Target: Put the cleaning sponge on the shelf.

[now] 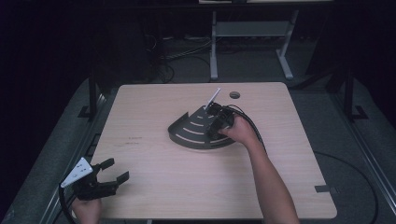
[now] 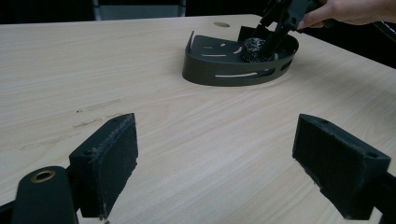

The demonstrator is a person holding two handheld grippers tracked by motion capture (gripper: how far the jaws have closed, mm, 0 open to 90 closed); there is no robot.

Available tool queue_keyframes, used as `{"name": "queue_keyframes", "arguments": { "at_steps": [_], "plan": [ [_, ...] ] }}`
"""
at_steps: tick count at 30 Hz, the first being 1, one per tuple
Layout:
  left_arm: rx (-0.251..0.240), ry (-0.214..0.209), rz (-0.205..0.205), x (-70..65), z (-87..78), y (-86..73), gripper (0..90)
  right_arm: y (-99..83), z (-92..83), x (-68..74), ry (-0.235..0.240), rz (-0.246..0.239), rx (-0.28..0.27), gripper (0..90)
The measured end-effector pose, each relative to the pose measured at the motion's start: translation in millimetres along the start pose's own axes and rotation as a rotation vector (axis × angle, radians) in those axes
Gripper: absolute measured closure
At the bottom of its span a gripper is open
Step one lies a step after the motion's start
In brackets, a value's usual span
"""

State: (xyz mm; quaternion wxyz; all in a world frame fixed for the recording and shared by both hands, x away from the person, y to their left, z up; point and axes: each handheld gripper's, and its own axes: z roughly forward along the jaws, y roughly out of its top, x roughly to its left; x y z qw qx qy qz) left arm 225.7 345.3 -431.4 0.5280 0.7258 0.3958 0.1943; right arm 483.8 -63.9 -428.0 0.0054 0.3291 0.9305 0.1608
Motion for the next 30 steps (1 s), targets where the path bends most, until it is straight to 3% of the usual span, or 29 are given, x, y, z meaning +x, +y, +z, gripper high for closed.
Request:
{"name": "queue_keyframes", "arguments": {
  "at_steps": [13,21,30],
  "plan": [
    [-0.002,0.0,0.003,-0.6,-0.2,0.1,13.4,-3.0,-14.9,1.5,0.008,0.004,-0.011,17.2],
    [0.002,-0.001,0.003,-0.7,0.4,0.3,13.4,-7.2,-28.5,4.4,0.01,-0.008,-0.047,16.9],
    [0.002,-0.003,0.007,-2.5,0.3,0.0,13.4,-23.1,-44.6,11.3,0.009,-0.02,-0.074,17.0]
  ]
}}
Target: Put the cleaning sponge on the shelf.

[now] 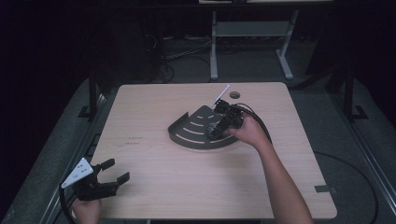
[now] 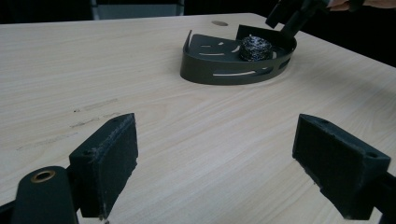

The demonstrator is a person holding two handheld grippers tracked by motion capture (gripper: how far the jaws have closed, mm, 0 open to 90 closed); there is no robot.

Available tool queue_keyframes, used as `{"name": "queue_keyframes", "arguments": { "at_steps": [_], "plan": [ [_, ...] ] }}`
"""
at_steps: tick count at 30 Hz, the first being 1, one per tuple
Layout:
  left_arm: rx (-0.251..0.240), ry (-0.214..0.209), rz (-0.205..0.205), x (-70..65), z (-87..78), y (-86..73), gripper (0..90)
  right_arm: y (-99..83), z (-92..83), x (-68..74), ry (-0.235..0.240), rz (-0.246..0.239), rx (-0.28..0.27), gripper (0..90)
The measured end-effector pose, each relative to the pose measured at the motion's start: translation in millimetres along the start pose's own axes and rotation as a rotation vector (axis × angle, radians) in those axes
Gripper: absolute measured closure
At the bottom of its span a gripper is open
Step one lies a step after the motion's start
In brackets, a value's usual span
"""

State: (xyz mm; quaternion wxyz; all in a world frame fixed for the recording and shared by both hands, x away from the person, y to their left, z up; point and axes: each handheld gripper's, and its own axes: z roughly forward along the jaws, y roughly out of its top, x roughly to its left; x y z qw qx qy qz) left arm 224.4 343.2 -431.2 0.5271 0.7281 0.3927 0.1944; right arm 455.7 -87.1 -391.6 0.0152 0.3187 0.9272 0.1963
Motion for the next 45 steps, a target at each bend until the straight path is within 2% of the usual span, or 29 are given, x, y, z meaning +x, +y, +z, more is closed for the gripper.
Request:
{"name": "queue_keyframes", "arguments": {
  "at_steps": [2,5,11,22,45],
  "plan": [
    [0.0,-0.002,0.001,-0.2,0.3,0.2,13.4,-4.1,-5.3,1.5,-0.006,-0.003,-0.004,16.9],
    [0.005,-0.003,0.005,-0.5,0.7,0.0,13.4,-11.3,-12.3,3.1,0.012,-0.002,-0.024,16.9],
    [0.005,-0.004,0.001,-1.2,1.6,-0.1,13.4,-27.1,-22.5,7.2,0.003,-0.001,-0.03,17.0],
    [0.012,-0.007,0.007,-2.3,2.9,0.0,13.4,-53.9,-34.3,12.9,-0.007,-0.002,-0.039,17.2],
    [0.018,-0.012,0.012,-3.5,4.1,-0.1,13.5,-108.3,-35.8,15.8,0.014,0.049,-0.067,17.3]
  ]
}}
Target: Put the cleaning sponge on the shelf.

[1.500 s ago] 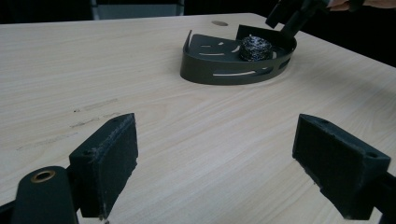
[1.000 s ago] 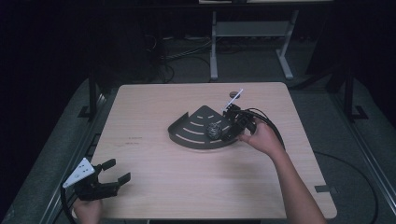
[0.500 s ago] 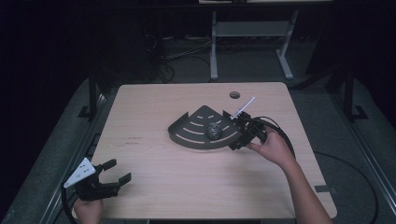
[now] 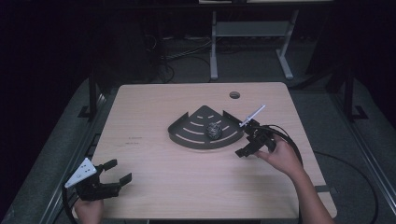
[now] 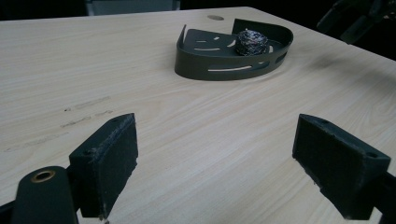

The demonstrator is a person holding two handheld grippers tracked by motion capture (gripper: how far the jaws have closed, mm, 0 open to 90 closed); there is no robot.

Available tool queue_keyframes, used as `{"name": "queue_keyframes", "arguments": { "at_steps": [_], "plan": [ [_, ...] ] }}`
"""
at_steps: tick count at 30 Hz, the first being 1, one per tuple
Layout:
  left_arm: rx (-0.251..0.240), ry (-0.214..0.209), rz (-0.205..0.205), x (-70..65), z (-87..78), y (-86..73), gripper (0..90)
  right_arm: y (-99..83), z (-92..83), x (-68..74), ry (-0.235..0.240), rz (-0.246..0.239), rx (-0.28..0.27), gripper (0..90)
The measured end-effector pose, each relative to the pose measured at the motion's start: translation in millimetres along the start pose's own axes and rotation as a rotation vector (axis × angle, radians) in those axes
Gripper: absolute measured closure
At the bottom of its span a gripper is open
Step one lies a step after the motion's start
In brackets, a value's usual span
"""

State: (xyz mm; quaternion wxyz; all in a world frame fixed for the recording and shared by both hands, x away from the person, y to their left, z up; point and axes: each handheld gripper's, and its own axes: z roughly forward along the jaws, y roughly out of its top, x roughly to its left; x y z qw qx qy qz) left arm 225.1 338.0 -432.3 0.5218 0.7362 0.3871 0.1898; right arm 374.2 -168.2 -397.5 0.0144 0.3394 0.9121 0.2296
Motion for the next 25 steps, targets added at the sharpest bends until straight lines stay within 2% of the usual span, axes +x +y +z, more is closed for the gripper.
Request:
{"name": "queue_keyframes", "arguments": {
  "at_steps": [15,23,25],
  "plan": [
    [0.003,-0.001,-0.001,-0.6,0.9,-0.1,13.4,-30.5,0.3,5.8,-0.006,0.003,-0.005,17.3],
    [0.011,-0.007,0.008,-1.7,1.3,0.8,13.4,-48.6,-1.8,10.6,-0.007,0.01,-0.029,16.5],
    [0.005,-0.008,-0.003,-1.8,1.3,0.7,13.4,-54.7,-2.7,12.1,-0.013,0.011,-0.035,16.3]
  ]
}}
